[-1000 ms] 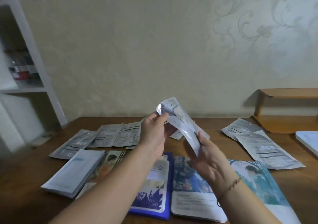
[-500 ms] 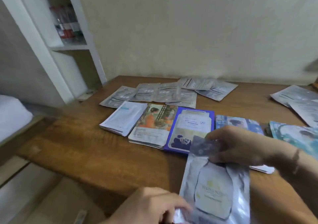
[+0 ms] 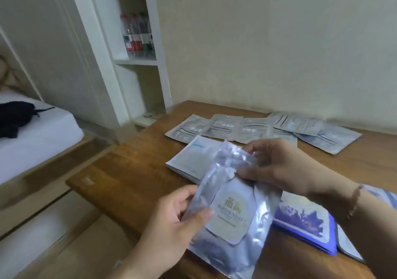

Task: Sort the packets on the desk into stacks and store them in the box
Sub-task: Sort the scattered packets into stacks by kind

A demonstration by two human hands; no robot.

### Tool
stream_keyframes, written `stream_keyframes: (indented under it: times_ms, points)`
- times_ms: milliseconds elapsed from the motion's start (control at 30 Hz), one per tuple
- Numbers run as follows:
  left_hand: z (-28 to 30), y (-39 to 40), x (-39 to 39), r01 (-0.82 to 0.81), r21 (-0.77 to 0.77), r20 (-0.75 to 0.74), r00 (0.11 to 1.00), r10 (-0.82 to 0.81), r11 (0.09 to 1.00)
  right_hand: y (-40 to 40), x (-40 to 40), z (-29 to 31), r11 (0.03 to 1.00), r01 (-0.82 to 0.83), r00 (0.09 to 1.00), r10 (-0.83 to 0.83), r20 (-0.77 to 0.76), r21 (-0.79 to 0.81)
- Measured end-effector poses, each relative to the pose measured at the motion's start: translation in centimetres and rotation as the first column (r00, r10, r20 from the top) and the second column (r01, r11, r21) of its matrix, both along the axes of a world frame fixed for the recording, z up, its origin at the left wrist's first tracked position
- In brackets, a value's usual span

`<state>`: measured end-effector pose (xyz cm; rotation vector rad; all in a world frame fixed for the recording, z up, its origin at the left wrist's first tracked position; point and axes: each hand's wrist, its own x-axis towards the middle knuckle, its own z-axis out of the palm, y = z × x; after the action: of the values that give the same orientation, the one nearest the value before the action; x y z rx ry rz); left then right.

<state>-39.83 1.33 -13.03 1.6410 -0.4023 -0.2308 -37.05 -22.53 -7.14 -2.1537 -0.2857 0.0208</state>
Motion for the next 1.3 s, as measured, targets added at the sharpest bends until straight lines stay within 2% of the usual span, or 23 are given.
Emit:
stream_keyframes:
  times_ms: [133,200,300,400,467,533,600,700,800,900,1033,1167,1233,1300]
  points:
    - [-0.3,4.6,5.8,-0.303,0.032,0.070,0.951,0.300,0.953,3.6,6.7,-0.6,0.997,-0.010,1.000,0.008,0.027,0.073]
    - [-0.3,7.1,8.6,-0.399,0.086,0.129,0.913,0.387,0.913,6.2,9.8,-0.9,0.998,-0.048,0.997,0.045,0.065,0.046]
    - [-0.9,10.9,13.0,-0.499,0.127,0.097,0.866,0.490,0.857,10.7,14.7,-1.6,0.999,-0.048,0.993,0.046,0.107,0.021]
    - [-2.2,14.0,17.2,-0.586,0.300,0.172,0.810,0.561,0.753,14.2,19.6,-3.3,1.000,-0.029,0.995,0.028,0.097,0.001]
    - [-2.9,14.8,19.0,-0.632,0.422,0.279,0.772,0.570,0.649,15.6,22.2,-4.5,0.997,-0.004,0.996,0.011,0.092,-0.080]
    - [-3.1,14.8,19.7,-0.670,0.533,0.447,0.741,0.501,0.516,16.3,23.8,-5.6,0.979,0.000,0.993,0.024,0.118,-0.203]
    - [-3.1,14.4,19.4,-0.647,0.611,0.541,0.762,0.356,0.457,16.7,24.7,-6.5,0.948,-0.012,0.991,0.055,0.124,-0.318]
    - [-3.2,13.6,18.3,-0.455,0.746,0.445,0.884,0.146,0.486,16.2,25.7,-7.1,0.893,0.065,0.986,0.012,0.168,-0.445]
    - [-3.3,12.9,17.8,-0.378,0.828,0.390,0.919,0.060,0.413,14.2,26.9,-6.5,0.732,0.214,0.969,-0.075,0.236,-0.647]
    - [-3.2,12.5,17.7,-0.358,0.868,0.364,0.930,0.050,0.345,12.7,27.5,-5.9,0.629,0.092,0.996,-0.053,0.076,-0.772]
    - [-3.7,12.3,18.0,-0.294,0.921,0.319,0.946,-0.057,0.257,12.4,27.6,-5.6,0.550,-0.011,0.998,0.054,0.022,-0.835]
    - [-3.6,12.3,17.7,-0.262,0.931,0.293,0.952,-0.092,0.255,12.9,26.6,-4.8,0.491,-0.053,0.996,0.094,-0.008,-0.869]
    - [-3.7,12.5,17.5,-0.272,0.926,0.307,0.946,-0.103,0.262,13.4,26.0,-4.2,0.482,-0.028,0.992,0.119,0.034,-0.876]
    - [-4.0,12.7,17.5,-0.302,0.914,0.341,0.933,-0.113,0.269,14.3,25.3,-3.4,0.422,0.006,0.986,0.150,0.076,-0.907]
